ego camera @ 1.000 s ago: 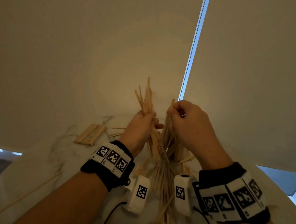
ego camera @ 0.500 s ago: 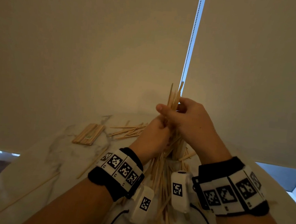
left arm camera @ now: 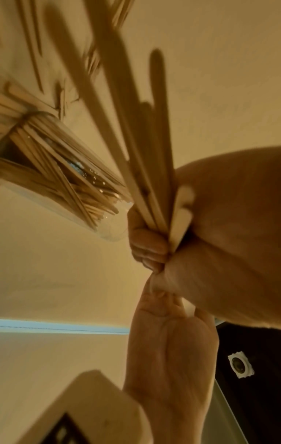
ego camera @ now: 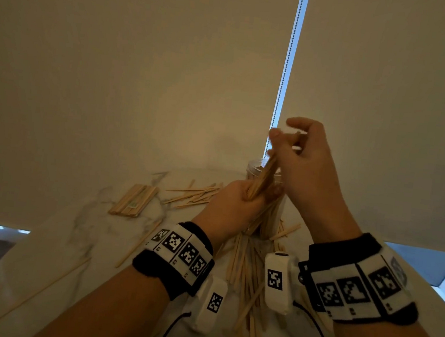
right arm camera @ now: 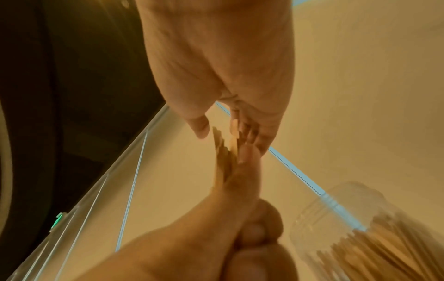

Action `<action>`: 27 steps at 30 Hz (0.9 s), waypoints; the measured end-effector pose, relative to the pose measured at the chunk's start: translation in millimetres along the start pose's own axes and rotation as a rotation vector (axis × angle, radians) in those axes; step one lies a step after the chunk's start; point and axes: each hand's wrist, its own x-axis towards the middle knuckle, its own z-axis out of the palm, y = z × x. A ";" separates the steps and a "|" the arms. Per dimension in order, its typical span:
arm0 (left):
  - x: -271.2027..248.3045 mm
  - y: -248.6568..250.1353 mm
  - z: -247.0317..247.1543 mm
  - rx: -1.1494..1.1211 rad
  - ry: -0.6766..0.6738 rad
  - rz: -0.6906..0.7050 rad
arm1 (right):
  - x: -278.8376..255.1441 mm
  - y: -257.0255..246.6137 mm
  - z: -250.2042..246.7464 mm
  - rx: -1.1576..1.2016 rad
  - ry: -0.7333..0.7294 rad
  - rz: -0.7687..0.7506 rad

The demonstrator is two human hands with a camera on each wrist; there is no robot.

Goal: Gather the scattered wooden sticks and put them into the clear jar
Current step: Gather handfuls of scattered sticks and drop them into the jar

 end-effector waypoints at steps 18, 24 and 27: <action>7.4 -1.2 -5.6 0.120 0.069 0.077 | -11.9 -8.4 4.2 -0.342 -0.373 0.027; 14.1 1.0 -50.0 -0.678 0.572 -0.080 | -11.9 0.7 1.6 -0.443 -0.583 0.131; 17.9 -1.7 -64.5 -0.924 0.729 -0.086 | -21.4 5.0 6.9 -0.579 -0.951 0.235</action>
